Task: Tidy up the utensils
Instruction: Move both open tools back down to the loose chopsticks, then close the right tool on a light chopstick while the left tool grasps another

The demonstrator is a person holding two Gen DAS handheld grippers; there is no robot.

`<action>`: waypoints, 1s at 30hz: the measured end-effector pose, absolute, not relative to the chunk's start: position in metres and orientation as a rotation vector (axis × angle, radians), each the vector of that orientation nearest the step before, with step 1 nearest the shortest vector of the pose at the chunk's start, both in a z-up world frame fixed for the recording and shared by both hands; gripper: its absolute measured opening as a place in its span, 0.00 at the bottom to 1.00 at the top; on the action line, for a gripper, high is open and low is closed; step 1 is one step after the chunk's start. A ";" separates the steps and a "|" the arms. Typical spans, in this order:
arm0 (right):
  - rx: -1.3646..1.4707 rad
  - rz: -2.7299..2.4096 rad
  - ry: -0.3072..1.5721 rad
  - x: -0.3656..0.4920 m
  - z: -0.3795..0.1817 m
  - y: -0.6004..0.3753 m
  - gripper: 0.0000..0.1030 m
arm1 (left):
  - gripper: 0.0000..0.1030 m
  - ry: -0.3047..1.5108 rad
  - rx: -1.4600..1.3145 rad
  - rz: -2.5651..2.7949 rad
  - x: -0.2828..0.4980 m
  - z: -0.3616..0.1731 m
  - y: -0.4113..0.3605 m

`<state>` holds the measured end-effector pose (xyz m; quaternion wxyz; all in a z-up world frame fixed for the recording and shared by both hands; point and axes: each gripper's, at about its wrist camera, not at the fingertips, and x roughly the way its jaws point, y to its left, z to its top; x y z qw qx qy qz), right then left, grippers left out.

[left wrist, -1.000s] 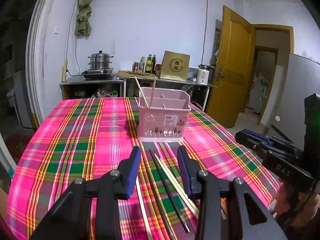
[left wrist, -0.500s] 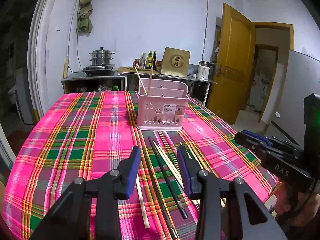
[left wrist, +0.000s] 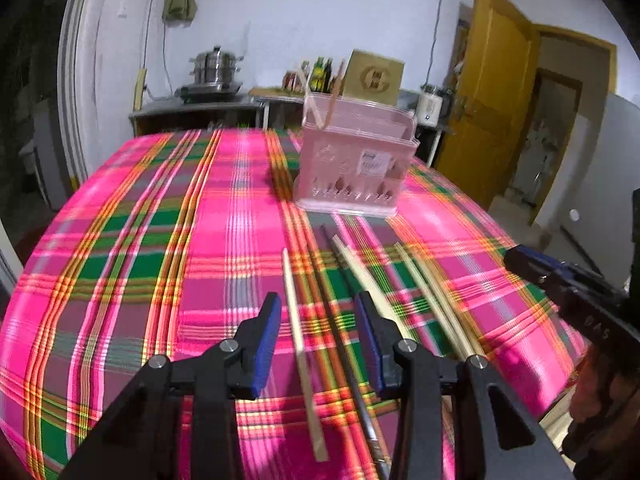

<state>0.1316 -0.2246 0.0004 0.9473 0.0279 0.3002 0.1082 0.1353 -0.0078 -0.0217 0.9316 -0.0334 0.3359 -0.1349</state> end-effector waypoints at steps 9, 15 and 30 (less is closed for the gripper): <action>0.060 0.237 0.745 0.173 -0.029 -0.226 0.18 | 0.30 0.821 -0.059 -0.248 0.178 -0.050 -0.006; 0.042 0.272 0.794 0.200 -0.037 -0.218 0.17 | 0.24 0.862 -0.040 -0.252 0.202 -0.055 -0.009; -0.026 0.258 0.906 0.252 -0.060 -0.200 0.14 | 0.23 0.921 -0.001 -0.281 0.234 -0.061 -0.022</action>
